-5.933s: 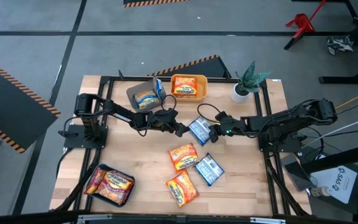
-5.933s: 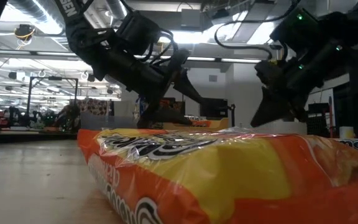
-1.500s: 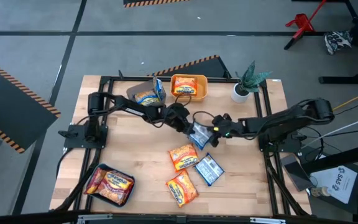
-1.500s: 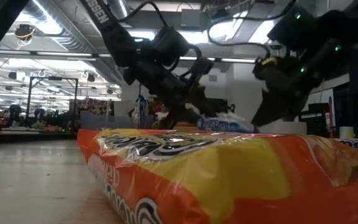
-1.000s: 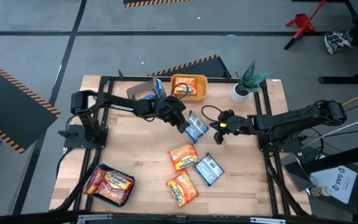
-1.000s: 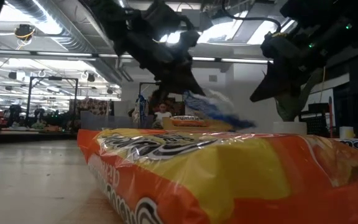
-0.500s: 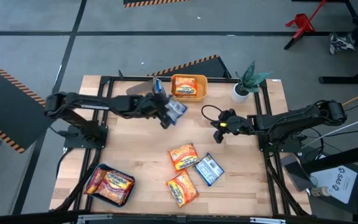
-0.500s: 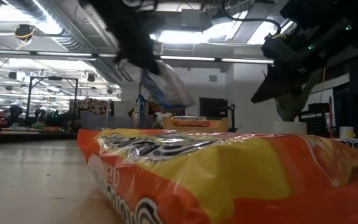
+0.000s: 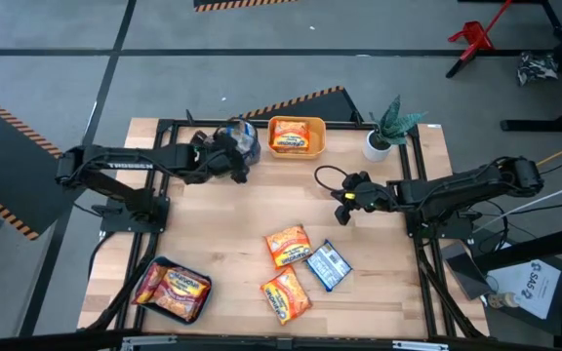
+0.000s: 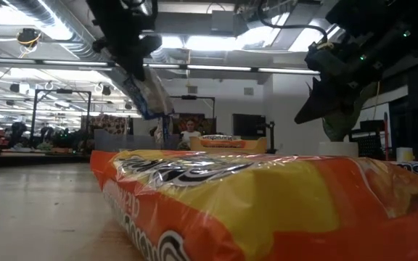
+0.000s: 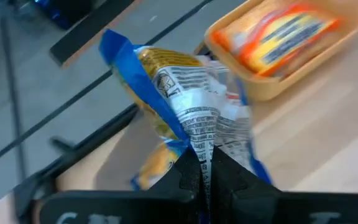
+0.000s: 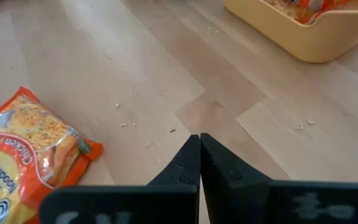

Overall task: Sort Maruchan noodles
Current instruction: Put the pack of blue ramen noodle soup into the transparent black bin

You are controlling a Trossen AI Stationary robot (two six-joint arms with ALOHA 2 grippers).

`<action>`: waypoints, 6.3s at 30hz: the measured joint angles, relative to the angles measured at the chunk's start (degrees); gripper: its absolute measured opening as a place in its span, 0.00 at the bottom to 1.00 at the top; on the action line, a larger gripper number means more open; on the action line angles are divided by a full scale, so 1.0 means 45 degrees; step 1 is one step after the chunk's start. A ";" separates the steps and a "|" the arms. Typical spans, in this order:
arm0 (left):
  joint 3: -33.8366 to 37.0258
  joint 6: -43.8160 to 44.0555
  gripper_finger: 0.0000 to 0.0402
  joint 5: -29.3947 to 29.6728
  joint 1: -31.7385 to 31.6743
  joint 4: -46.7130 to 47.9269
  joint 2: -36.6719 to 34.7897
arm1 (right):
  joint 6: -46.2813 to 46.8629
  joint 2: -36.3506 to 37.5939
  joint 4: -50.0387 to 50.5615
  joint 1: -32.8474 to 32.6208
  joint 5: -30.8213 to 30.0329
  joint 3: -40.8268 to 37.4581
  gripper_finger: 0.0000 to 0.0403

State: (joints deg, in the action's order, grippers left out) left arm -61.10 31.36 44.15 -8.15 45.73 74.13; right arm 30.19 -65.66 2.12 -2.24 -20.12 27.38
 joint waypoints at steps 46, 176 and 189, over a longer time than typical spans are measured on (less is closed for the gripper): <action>-0.0583 0.5024 0.00 0.1525 -0.0754 0.7663 0.0030 | 0.0332 -0.0060 0.0703 0.0000 -0.0295 -0.0005 0.00; -0.0617 -2.3078 0.07 -0.5777 -0.6411 -0.2710 0.1433 | 0.0560 -0.0061 0.0901 0.0000 0.0044 -0.0010 0.00; -0.0612 -2.3564 0.19 -0.6180 -0.6591 -0.2253 0.1608 | 0.0560 -0.0060 0.0901 0.0000 0.0065 -0.0010 0.00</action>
State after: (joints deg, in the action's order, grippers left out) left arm -63.86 -74.68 16.34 -37.81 35.59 81.36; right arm 32.71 -65.93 6.17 -2.24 -19.83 27.33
